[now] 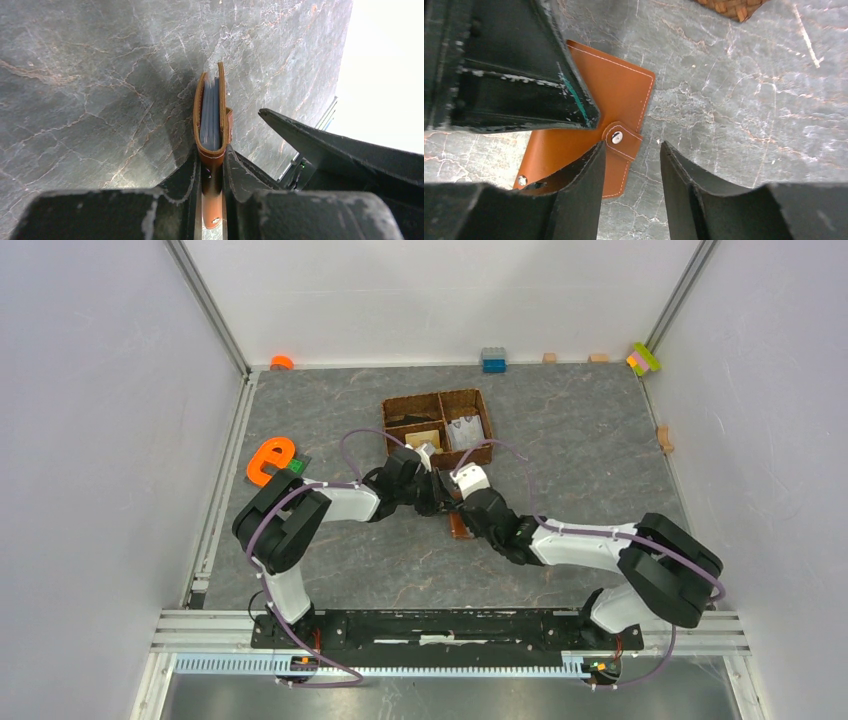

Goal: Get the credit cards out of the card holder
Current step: Open the card holder at the center of the board.

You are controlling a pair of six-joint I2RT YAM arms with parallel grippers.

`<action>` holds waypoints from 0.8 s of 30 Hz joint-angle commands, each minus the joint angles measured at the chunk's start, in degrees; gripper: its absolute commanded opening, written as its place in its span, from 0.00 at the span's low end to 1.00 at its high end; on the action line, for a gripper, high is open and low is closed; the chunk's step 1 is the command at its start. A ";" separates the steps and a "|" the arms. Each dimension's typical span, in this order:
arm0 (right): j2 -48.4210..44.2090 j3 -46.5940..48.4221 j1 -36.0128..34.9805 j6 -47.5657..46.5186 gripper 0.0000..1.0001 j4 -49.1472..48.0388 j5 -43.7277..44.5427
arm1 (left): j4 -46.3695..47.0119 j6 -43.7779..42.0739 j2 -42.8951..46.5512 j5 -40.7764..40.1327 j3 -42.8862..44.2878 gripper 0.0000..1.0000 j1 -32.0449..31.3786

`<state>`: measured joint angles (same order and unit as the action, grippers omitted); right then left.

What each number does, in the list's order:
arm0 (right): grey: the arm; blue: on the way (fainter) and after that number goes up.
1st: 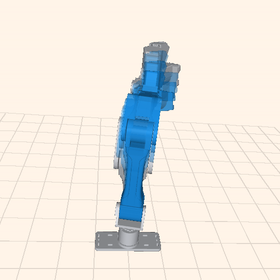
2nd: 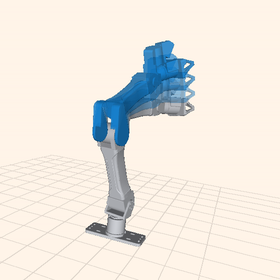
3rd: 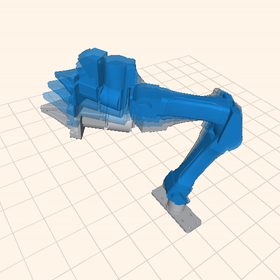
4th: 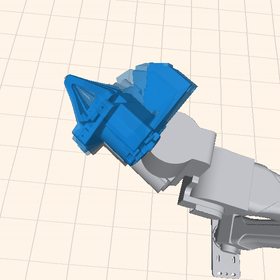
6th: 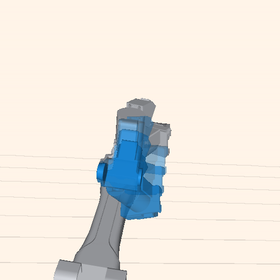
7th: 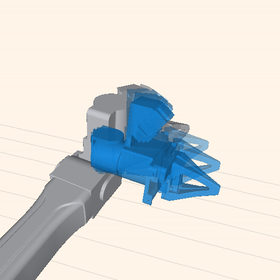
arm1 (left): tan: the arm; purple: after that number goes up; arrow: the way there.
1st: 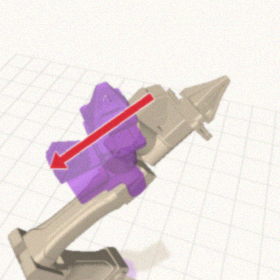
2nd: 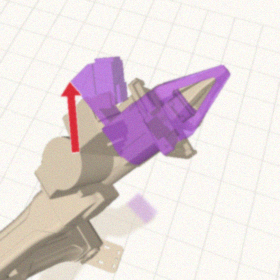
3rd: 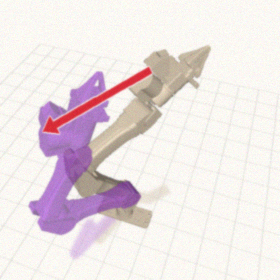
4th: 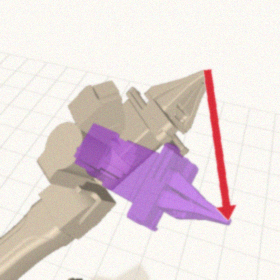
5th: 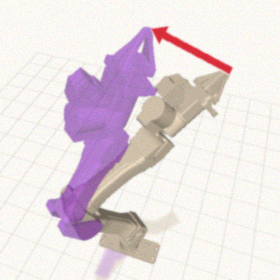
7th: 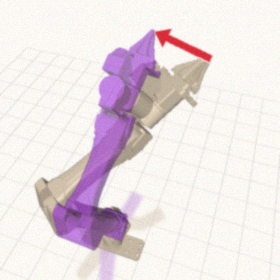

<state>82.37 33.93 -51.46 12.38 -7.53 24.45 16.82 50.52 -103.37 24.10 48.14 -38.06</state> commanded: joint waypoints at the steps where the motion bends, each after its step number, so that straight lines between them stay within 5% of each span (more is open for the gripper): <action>1: 2.74 4.04 -4.33 -4.14 0.49 -0.90 10.32 | -0.03 -1.74 1.57 -1.20 0.29 0.02 -0.08; 10: 6.02 6.29 -6.32 -5.07 0.45 0.83 15.97 | -0.29 -1.83 1.93 -1.50 0.29 0.02 -0.08; 16: 12.99 13.25 -6.35 0.13 0.36 13.05 27.97 | -0.90 -1.85 1.93 -1.69 0.55 0.02 -0.08; 24: 11.79 12.72 -5.19 2.16 0.23 14.33 27.76 | -1.97 -2.34 2.21 -2.47 0.81 0.02 -0.09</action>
<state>95.33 47.27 -58.28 13.19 4.05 47.86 17.32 50.50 -103.22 22.04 48.36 -37.74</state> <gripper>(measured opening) 0.245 0.177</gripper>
